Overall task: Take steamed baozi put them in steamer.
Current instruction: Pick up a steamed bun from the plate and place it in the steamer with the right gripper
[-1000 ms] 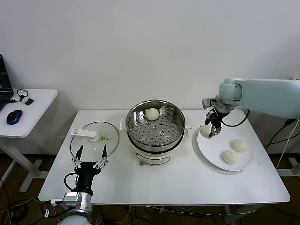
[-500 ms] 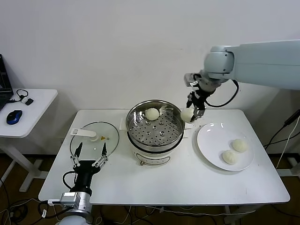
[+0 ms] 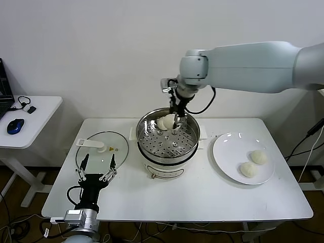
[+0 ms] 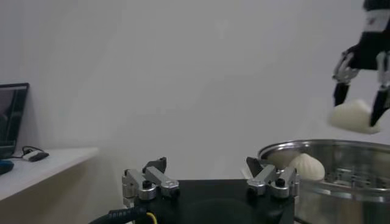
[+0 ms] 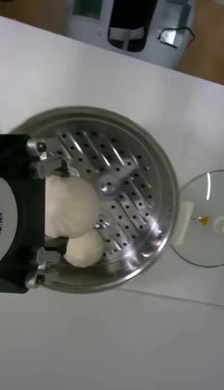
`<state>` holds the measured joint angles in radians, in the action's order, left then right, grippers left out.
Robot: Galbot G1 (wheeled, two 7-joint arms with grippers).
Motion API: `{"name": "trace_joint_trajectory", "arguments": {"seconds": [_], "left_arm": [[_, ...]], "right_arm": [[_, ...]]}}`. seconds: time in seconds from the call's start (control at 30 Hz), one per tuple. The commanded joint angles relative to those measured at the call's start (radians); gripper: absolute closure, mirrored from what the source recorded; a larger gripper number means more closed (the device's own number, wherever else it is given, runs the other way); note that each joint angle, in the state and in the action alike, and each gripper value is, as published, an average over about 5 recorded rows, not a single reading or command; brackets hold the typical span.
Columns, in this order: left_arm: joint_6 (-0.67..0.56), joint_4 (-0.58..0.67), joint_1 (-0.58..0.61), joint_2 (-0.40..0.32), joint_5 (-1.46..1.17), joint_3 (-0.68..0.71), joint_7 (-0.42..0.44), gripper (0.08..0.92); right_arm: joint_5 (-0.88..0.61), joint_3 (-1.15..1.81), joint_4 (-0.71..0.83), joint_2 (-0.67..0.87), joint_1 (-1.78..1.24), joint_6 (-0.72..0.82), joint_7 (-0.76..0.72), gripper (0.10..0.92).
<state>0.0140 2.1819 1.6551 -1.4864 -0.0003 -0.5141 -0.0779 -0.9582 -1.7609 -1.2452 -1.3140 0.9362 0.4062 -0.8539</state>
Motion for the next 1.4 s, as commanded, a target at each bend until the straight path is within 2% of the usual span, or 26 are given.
{"name": "trace_joint_trajectory", "arguments": {"seconds": [0.03, 0.6, 1.0, 1.1, 1.27, 1.4], "left_arm": [[0.001, 0.000, -0.002, -0.002, 0.000, -0.002, 0.001, 0.177], [0.002, -0.023, -0.019, 0.000, 0.000, -0.001, 0.004, 0.177], [0.004, -0.030, -0.029, 0.001, -0.003, -0.002, 0.005, 0.177], [0.006, -0.028, -0.029, 0.001, -0.003, -0.002, 0.007, 0.177], [0.009, -0.020, -0.026, 0.000, -0.002, -0.002, 0.008, 0.177], [0.011, -0.010, -0.021, -0.001, 0.000, -0.001, 0.009, 0.177]], "right_arm": [[0.017, 0.095, 0.191, -0.133, -0.179, 0.023, 0.011, 0.364], [0.072, 0.117, 0.293, -0.170, -0.291, 0.017, 0.001, 0.364], [0.082, 0.117, 0.300, -0.176, -0.299, 0.008, -0.011, 0.362], [0.076, 0.125, 0.302, -0.176, -0.295, 0.009, -0.009, 0.328], [0.067, 0.125, 0.280, -0.159, -0.267, 0.010, -0.018, 0.220], [0.059, 0.101, 0.220, -0.119, -0.213, 0.009, -0.022, 0.204]]}}
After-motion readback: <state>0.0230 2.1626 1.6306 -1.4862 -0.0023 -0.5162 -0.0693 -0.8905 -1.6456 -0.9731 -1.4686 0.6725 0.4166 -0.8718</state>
